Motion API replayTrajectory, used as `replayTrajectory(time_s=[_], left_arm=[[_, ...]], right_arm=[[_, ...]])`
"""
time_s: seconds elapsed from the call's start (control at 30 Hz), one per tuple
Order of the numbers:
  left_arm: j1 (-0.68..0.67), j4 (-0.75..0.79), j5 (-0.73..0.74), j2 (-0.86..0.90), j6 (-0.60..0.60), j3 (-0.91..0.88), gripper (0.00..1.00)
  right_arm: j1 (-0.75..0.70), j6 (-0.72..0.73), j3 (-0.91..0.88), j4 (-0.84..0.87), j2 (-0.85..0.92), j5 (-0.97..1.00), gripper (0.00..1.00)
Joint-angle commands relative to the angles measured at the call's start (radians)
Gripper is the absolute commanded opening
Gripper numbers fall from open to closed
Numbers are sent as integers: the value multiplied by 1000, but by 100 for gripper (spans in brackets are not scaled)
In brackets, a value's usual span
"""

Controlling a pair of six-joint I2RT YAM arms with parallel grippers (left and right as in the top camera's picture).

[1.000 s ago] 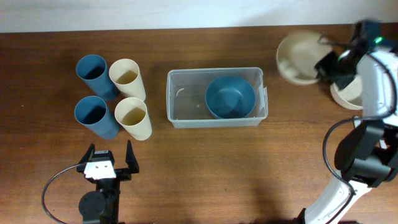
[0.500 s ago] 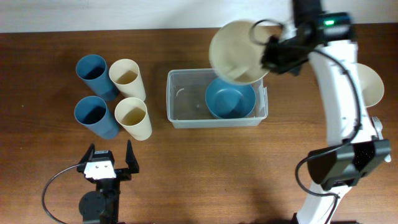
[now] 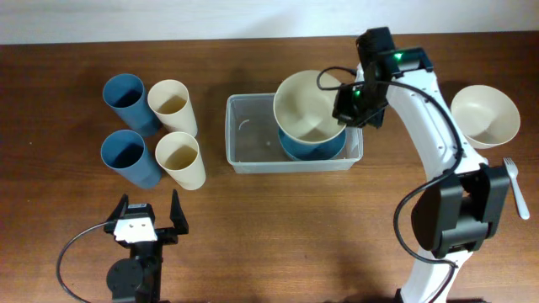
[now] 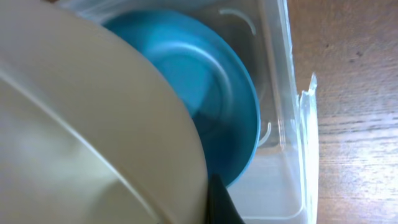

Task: Pack container
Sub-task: 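Carry the beige bowl and set it into the container over the blue bowl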

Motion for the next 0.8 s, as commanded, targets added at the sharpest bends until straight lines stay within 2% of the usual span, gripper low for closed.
replayTrajectory(time_s=[0.0, 0.13, 0.2, 0.23, 0.33, 0.37, 0.47, 0.63, 0.77], left_arm=[[-2, 0, -6, -8, 16, -5, 100], [-2, 0, -6, -8, 16, -5, 100], [-2, 0, -6, -8, 16, -5, 100], [-2, 0, -6, -8, 16, -5, 100], [-2, 0, -6, -8, 16, -5, 100], [-2, 0, -6, -8, 16, -5, 100], [-2, 0, -6, -8, 16, -5, 100], [-2, 0, -6, -8, 16, -5, 100], [-2, 0, -6, -8, 16, -5, 100]], right_arm=[[-2, -7, -27, 15, 11, 8, 4], [-2, -7, -37, 27, 28, 8, 5], [-2, -7, -37, 35, 30, 8, 15], [-2, -7, -37, 42, 30, 7, 26], [-2, -6, -37, 45, 30, 5, 43], [-3, -6, -37, 45, 30, -1, 46], [-3, -6, -10, 33, 28, -18, 47], [-27, -8, 182, -42, 12, -13, 50], [-98, -7, 411, -175, 10, 84, 68]])
